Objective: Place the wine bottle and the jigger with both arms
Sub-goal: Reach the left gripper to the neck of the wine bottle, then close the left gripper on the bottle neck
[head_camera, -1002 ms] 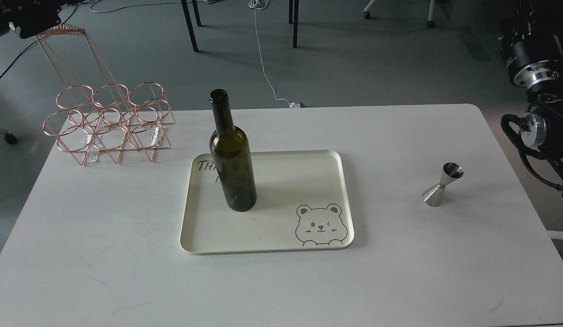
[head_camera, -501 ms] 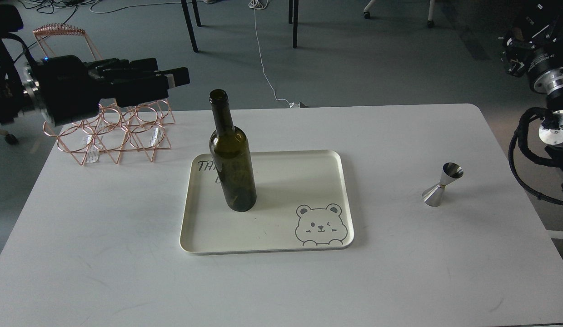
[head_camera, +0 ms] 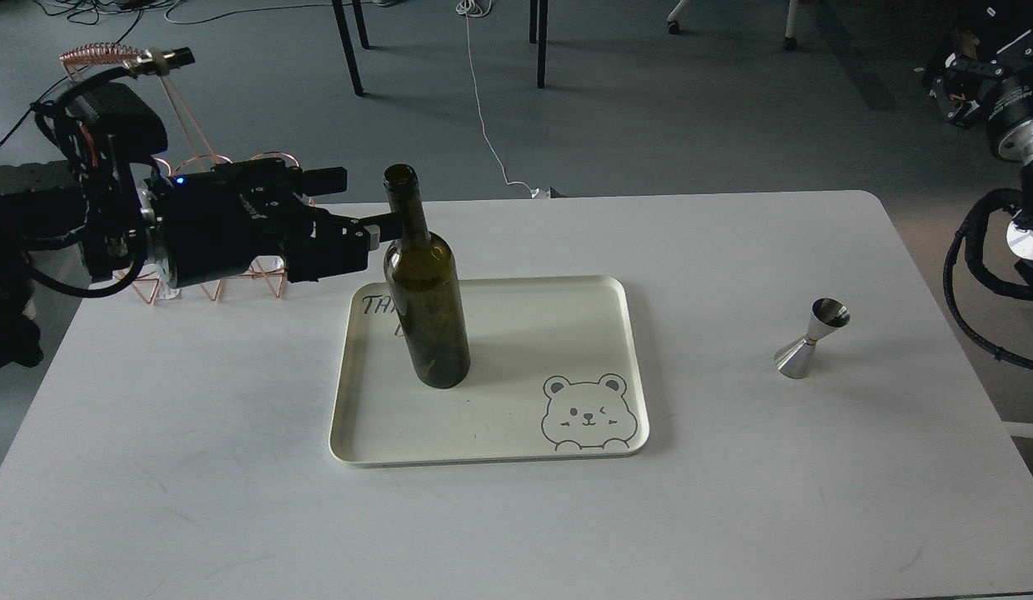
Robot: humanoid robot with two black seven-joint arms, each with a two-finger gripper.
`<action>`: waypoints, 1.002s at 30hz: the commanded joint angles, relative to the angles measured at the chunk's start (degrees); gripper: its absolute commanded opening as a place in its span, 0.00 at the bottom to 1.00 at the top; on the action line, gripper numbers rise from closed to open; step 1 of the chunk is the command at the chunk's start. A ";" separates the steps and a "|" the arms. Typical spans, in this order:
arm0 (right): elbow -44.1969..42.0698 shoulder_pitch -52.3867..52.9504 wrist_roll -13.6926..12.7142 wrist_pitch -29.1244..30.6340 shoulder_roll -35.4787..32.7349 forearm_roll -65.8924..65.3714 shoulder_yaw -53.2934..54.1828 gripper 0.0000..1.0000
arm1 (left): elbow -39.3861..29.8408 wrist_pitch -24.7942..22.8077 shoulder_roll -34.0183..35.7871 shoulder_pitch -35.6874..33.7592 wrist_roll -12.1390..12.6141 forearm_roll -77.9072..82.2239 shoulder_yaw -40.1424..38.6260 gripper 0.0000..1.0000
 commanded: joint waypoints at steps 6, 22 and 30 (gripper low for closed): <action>0.00 0.01 0.00 -0.01 0.03 -0.09 0.58 0.97 | 4.81 1.49 -6.94 0.68 0.14 4.85 0.23 0.97; -0.09 0.01 0.00 -0.01 -0.05 -0.09 0.67 0.97 | 6.93 2.55 -9.15 0.68 0.05 4.85 0.23 0.60; -0.09 0.01 0.00 -0.01 0.03 -0.09 0.67 0.97 | 7.46 2.64 -8.97 1.39 -0.13 4.76 0.14 0.60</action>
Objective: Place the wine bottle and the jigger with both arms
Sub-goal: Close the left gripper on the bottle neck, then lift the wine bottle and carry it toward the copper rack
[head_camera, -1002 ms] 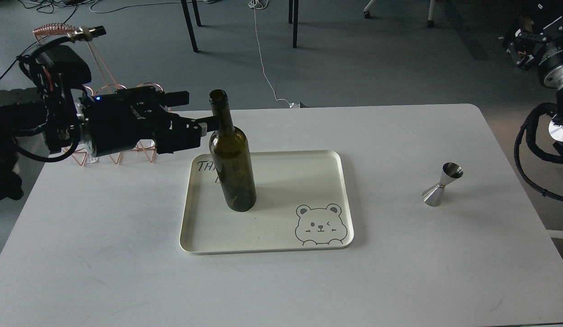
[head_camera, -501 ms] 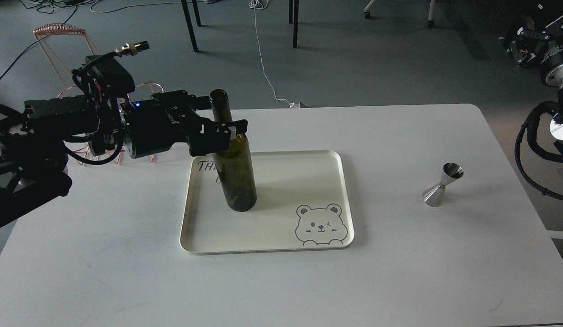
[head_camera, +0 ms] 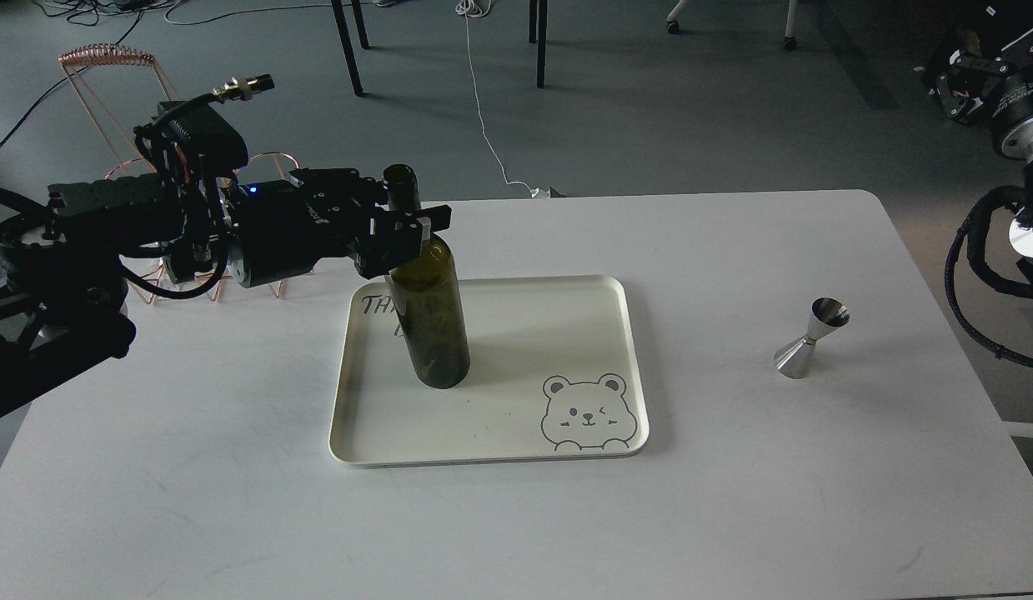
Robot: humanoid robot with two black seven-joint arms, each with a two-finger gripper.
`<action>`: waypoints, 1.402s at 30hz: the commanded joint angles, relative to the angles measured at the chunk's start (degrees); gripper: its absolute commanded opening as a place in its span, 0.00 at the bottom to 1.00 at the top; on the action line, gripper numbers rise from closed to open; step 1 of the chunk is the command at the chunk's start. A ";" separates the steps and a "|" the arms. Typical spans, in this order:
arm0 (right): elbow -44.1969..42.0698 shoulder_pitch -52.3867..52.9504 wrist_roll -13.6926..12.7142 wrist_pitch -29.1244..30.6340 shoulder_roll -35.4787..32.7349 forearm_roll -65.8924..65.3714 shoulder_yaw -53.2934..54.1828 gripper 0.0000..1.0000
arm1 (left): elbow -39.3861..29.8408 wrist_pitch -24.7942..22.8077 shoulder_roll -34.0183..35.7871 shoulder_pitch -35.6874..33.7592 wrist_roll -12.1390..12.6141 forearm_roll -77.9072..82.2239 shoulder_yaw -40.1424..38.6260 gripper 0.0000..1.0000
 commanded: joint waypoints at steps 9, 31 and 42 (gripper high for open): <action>0.01 0.01 0.00 -0.08 0.03 0.00 -0.08 0.97 | 0.02 0.34 1.00 1.28 -0.38 -0.14 -0.16 0.55; 0.09 0.01 0.00 -0.08 0.03 0.00 -0.08 0.97 | 0.02 1.75 1.08 1.28 -0.38 -0.05 -0.42 0.37; 0.09 0.01 0.00 -0.08 0.03 0.00 -0.08 0.97 | -0.51 1.75 2.05 1.28 -2.93 -0.13 -0.60 0.19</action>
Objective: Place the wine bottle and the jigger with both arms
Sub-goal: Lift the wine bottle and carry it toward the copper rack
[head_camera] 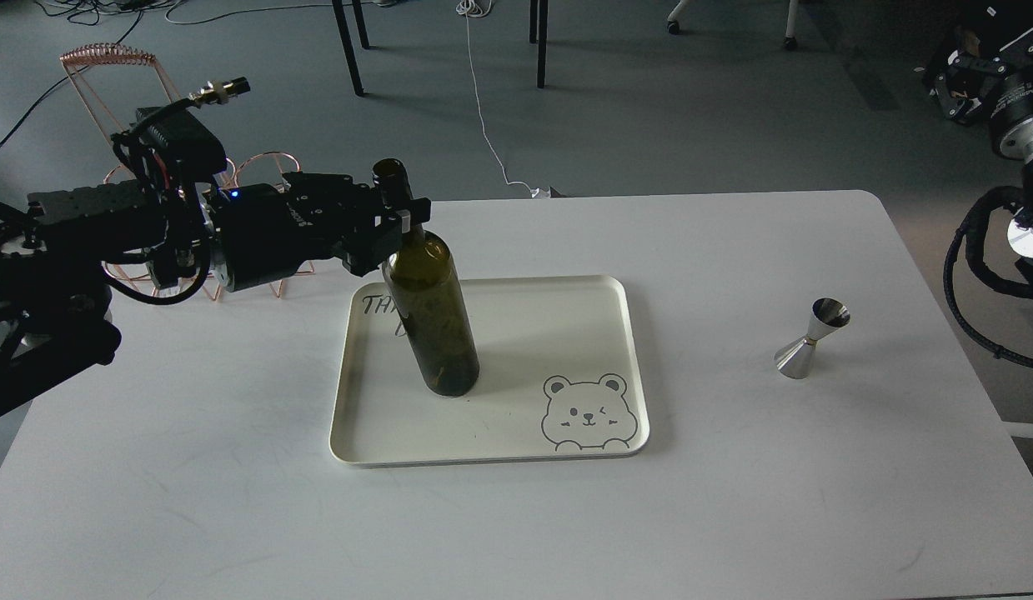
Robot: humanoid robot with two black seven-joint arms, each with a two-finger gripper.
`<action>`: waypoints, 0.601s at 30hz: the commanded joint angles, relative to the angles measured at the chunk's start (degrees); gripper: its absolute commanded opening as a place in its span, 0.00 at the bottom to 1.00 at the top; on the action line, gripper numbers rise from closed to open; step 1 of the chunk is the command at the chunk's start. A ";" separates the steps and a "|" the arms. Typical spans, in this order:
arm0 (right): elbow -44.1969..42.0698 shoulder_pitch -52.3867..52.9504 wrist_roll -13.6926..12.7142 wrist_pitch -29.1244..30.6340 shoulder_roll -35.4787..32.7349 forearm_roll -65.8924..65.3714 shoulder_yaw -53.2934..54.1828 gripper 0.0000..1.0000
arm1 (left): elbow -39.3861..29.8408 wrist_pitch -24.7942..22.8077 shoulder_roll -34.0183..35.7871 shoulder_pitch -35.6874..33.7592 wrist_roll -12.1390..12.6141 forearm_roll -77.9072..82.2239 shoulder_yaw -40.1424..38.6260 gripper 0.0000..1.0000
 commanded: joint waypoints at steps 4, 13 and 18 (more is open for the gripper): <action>0.01 0.00 0.00 0.00 -0.01 0.00 0.00 0.97 | -0.19 -0.02 0.03 -0.09 -1.17 -0.05 -0.59 0.13; -0.08 0.00 0.00 0.00 -0.19 0.00 0.00 0.97 | -2.56 -0.72 5.02 -0.27 -3.89 -0.93 -6.82 0.12; -0.08 0.00 0.00 0.00 -0.19 0.00 0.00 0.97 | -2.39 -0.64 11.62 -0.79 -4.95 -6.19 -8.41 0.12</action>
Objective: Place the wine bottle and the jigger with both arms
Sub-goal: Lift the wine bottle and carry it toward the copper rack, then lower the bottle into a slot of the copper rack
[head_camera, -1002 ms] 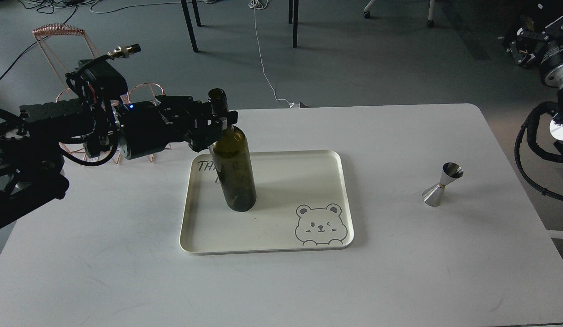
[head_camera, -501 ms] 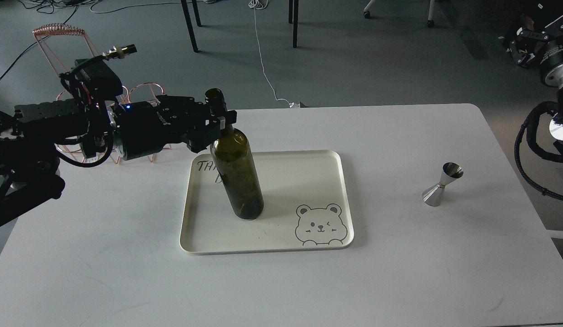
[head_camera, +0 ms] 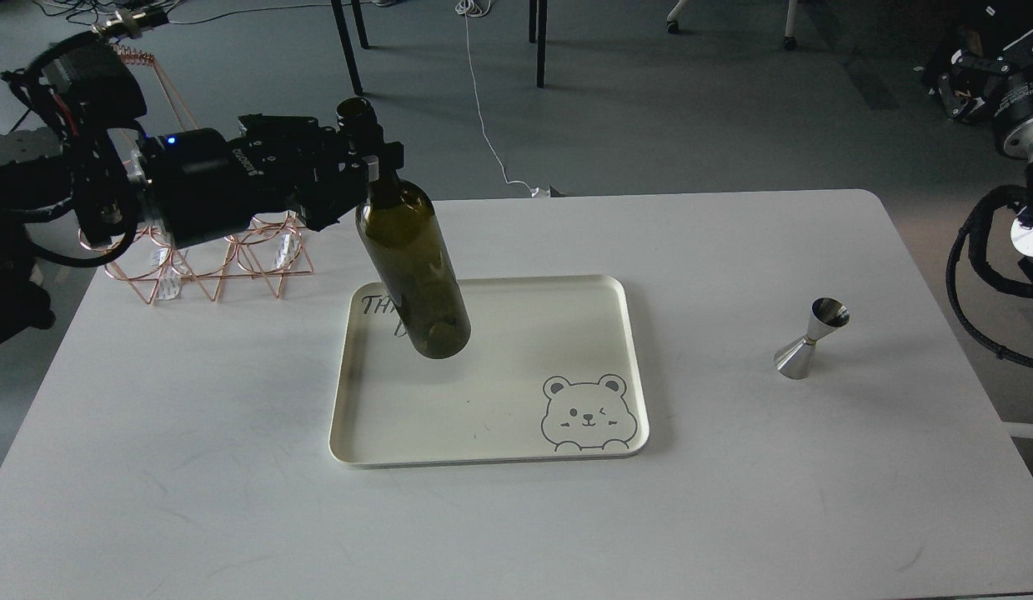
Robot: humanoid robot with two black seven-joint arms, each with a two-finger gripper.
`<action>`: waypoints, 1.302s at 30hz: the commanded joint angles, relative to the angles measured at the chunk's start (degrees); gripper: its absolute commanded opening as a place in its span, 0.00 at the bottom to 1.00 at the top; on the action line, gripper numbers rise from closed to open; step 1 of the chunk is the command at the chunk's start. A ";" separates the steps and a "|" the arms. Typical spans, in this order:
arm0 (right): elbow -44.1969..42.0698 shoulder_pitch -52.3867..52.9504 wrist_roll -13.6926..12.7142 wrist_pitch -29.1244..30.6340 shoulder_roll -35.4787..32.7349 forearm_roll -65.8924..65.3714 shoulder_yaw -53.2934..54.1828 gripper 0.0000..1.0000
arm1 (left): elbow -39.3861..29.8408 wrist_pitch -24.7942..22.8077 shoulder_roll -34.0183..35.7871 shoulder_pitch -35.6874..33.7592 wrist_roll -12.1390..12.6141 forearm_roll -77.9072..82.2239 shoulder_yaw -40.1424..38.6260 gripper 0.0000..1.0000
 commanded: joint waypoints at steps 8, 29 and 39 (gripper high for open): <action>0.18 0.08 0.00 -0.09 0.17 0.00 -0.02 0.97 | 7.37 -0.02 6.21 -5.11 -0.35 -6.10 0.08 0.13; 0.09 0.17 0.00 -0.09 0.09 0.00 -0.02 0.97 | 30.94 0.24 -0.91 -6.79 -0.26 -5.31 0.52 0.12; 0.09 0.17 0.00 -0.09 0.00 0.00 -0.02 0.97 | 33.05 0.15 -1.70 -9.33 -0.26 -5.31 0.61 0.12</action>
